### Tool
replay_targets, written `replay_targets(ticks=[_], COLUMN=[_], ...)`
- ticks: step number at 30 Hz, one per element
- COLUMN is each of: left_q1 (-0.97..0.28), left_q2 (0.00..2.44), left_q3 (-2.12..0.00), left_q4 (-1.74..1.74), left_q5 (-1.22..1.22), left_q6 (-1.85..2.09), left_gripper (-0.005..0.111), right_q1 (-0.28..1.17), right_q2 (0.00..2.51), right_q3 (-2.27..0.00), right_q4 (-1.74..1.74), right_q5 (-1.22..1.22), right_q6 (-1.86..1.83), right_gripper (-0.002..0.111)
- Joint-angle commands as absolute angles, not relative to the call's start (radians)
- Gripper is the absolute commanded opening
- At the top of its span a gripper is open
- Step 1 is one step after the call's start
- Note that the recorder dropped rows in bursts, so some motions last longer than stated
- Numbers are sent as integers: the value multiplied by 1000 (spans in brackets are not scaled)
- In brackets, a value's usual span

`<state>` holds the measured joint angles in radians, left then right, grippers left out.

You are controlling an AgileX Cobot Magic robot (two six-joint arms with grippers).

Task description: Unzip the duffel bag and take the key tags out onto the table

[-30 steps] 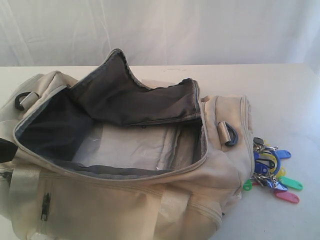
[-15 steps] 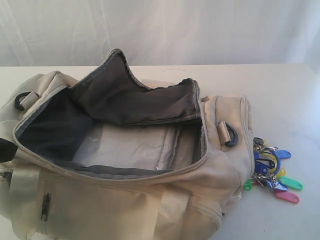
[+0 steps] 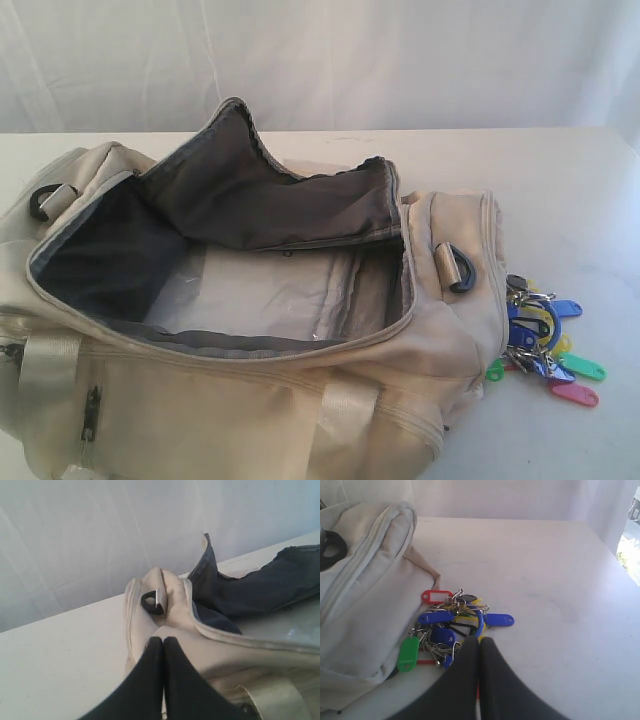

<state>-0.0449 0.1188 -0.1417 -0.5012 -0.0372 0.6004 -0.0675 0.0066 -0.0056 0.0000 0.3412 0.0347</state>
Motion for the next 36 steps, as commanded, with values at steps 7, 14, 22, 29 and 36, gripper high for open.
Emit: replay_targets(ticks=[7, 14, 22, 29, 36], left_q1=[-31, 21, 62, 62, 62], left_q2=[39, 0, 0, 0, 0], left_q3=[-51, 0, 0, 0, 0], left_q4=[-424, -12, -17, -48, -50], left_q5=[-30, 210, 283, 281, 281], left_q6=[494, -33, 25, 34, 86], left_gripper=[0, 0, 0, 0, 0], right_q1=[-71, -71, -71, -71, -71], right_q2=[0, 0, 0, 0, 0], right_q3=[0, 0, 0, 0, 0], right_q4=[-9, -9, -9, -9, -9], right_q5=[339, 339, 339, 339, 339], right_q6=[29, 29, 29, 29, 42], right_gripper=[0, 0, 0, 0, 0])
